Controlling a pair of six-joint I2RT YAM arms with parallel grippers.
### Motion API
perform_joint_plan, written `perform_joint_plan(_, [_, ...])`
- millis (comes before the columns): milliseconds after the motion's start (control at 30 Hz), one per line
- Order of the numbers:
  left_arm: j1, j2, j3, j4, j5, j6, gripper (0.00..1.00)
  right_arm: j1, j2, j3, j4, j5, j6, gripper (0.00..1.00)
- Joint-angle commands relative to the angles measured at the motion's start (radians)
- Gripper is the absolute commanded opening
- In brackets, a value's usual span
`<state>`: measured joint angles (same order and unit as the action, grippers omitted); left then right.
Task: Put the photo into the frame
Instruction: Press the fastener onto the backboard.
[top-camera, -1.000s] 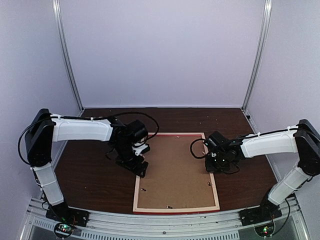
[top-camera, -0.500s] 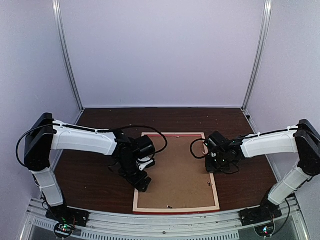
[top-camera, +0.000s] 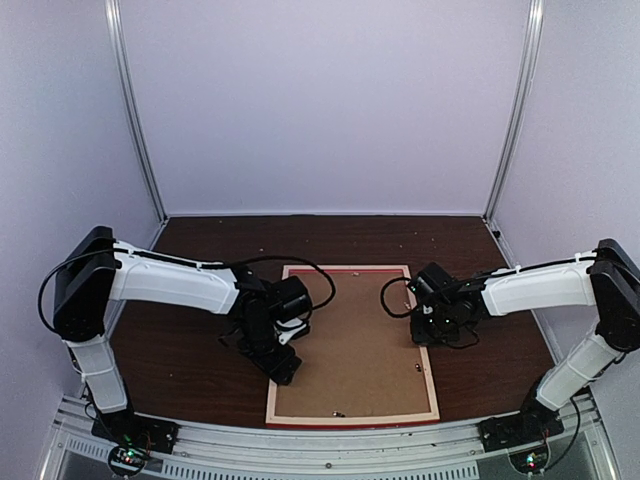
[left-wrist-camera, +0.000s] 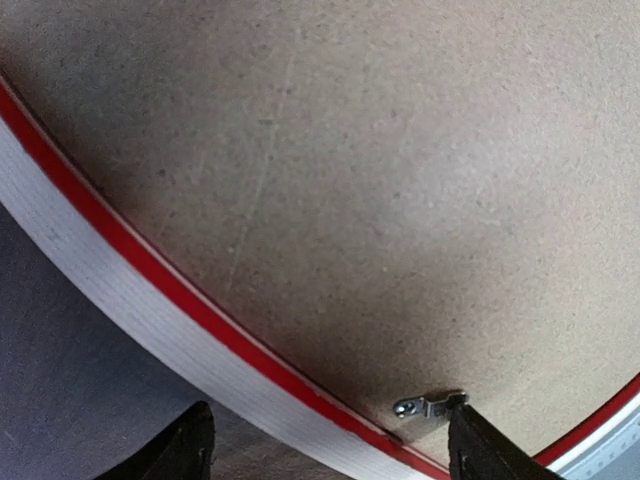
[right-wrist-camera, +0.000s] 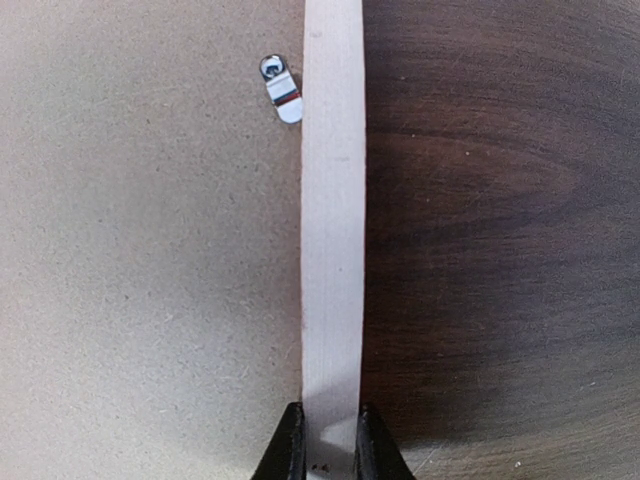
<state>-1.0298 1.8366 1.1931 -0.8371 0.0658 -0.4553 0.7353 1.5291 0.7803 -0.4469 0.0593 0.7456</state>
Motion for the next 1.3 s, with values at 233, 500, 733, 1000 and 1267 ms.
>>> perform_joint_plan(233, [-0.006, 0.043, 0.022, 0.014, -0.027, -0.006, 0.74, 0.004, 0.006, -0.021, 0.05, 0.009, 0.027, 0.0])
perform_joint_plan(500, [-0.006, 0.066, 0.052, 0.026, -0.041, -0.013, 0.66, 0.004, 0.012, -0.019, 0.056, 0.005, 0.026, 0.0])
perform_joint_plan(733, [-0.006, 0.067, 0.069, 0.032, -0.051, -0.029, 0.61, 0.005, 0.009, -0.023, 0.058, 0.005, 0.025, 0.0])
perform_joint_plan(1000, [-0.006, 0.014, 0.062, 0.091, -0.01, -0.036, 0.61, 0.005, 0.021, -0.02, 0.064, 0.0, 0.023, 0.0])
perform_joint_plan(1267, [-0.006, -0.022, 0.01, 0.089, 0.001, -0.016, 0.76, 0.005, 0.027, -0.031, 0.081, -0.007, 0.026, 0.0])
